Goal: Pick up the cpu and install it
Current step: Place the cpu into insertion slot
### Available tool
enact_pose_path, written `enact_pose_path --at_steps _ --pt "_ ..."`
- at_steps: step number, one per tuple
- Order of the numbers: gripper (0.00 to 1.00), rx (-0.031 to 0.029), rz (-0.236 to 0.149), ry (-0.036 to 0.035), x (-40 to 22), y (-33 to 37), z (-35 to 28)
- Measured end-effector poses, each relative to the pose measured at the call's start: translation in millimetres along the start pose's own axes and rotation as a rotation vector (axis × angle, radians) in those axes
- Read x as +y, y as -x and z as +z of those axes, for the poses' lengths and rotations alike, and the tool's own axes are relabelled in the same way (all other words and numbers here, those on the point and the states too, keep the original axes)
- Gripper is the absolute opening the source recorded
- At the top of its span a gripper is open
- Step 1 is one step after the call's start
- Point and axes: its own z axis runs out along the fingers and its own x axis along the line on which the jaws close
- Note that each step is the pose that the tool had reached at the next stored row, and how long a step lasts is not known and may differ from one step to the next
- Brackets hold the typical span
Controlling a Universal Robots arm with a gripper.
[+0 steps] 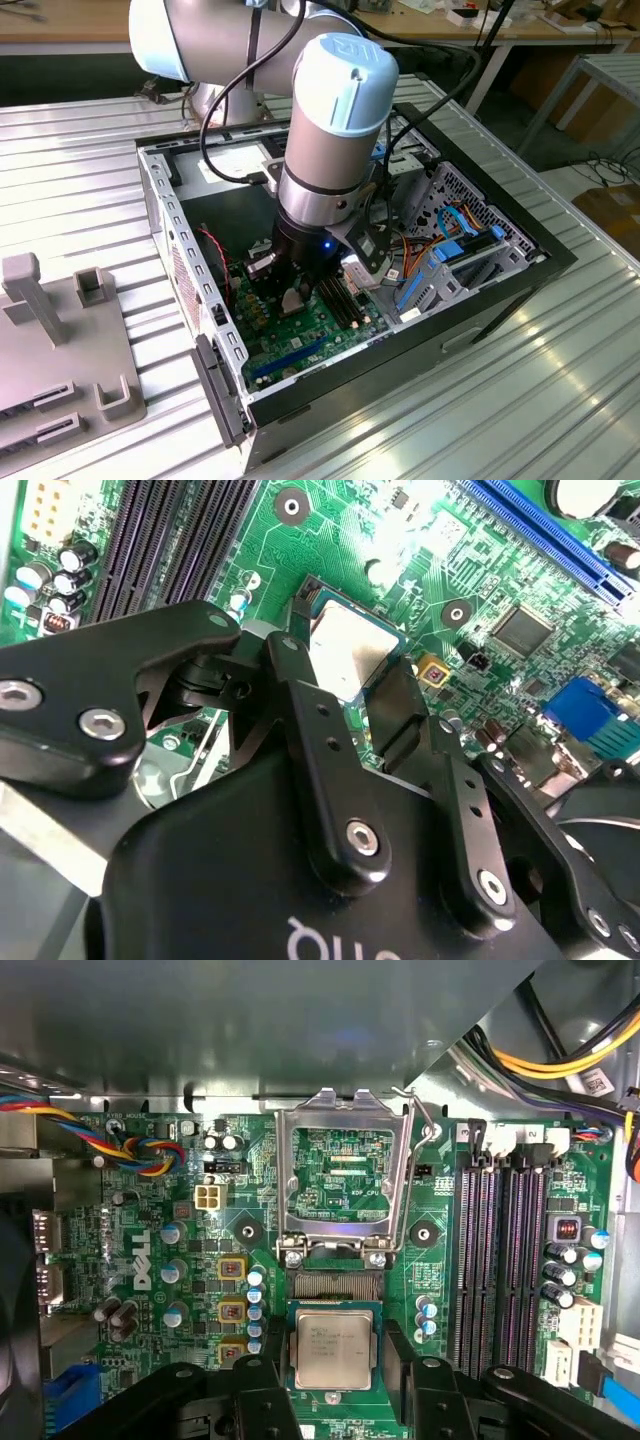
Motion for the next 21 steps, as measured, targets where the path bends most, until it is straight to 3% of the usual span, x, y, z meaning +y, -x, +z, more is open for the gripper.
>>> enact_pose_path --at_steps 3,6,7,21 --pt "0.47 -0.0002 0.000 0.0030 0.1 0.0 0.2" --pt "0.47 -0.0008 0.000 0.0196 0.1 0.0 0.4" --pt "0.47 -0.0010 0.000 0.0214 0.1 0.0 0.7" --pt "0.47 -0.0006 0.000 0.0239 0.7 0.3 10.5"
